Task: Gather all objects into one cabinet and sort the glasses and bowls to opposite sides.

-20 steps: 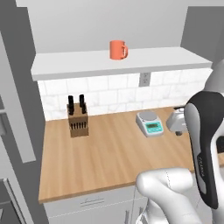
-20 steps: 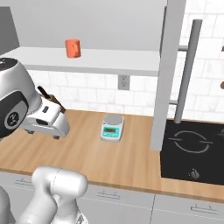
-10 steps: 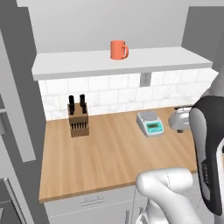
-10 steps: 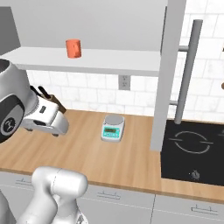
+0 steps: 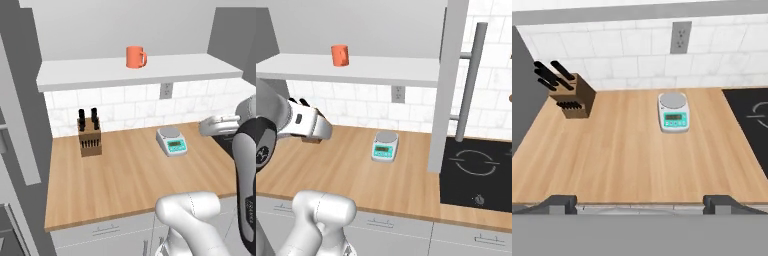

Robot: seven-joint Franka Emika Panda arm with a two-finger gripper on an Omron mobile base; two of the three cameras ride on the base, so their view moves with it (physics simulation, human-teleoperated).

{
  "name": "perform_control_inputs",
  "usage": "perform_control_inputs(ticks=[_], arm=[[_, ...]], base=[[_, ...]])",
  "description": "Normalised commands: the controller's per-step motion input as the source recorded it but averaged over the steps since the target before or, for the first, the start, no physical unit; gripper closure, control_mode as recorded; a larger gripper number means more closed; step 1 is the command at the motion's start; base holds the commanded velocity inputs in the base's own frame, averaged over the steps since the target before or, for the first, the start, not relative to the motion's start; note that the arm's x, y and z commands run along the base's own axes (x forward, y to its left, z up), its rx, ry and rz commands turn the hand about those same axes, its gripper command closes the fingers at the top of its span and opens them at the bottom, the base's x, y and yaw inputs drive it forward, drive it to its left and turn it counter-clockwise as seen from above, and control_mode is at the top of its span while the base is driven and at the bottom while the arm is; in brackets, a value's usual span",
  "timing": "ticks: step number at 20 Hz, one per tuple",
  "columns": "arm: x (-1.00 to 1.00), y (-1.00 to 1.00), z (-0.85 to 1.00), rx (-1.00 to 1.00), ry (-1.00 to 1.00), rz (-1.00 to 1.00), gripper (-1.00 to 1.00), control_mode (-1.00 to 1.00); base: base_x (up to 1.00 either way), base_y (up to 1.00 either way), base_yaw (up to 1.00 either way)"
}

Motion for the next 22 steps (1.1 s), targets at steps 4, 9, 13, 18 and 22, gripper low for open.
perform_control_inputs(ticks=[4,9,13,18,22], arm=[[0.16,0.0,0.52,0.01,-0.26,0.05,-1.0,-1.0],[0.01,0.04,0.44,0.0,-0.3,0.04,-1.0,-1.0],[0.09,0.09,0.3,0.0,-0.26,0.04,-1.0,-1.0],[0.35,0.15,0.18,0.0,-0.12,0.03,-1.0,-1.0],[0.53,0.1,0.13,0.0,-0.01,0.01,-1.0,-1.0]], base=[[0.0,0.0,0.0],[0.0,0.0,0.0],[0.0,0.0,0.0],[0.0,0.0,0.0],[0.0,0.0,0.0]])
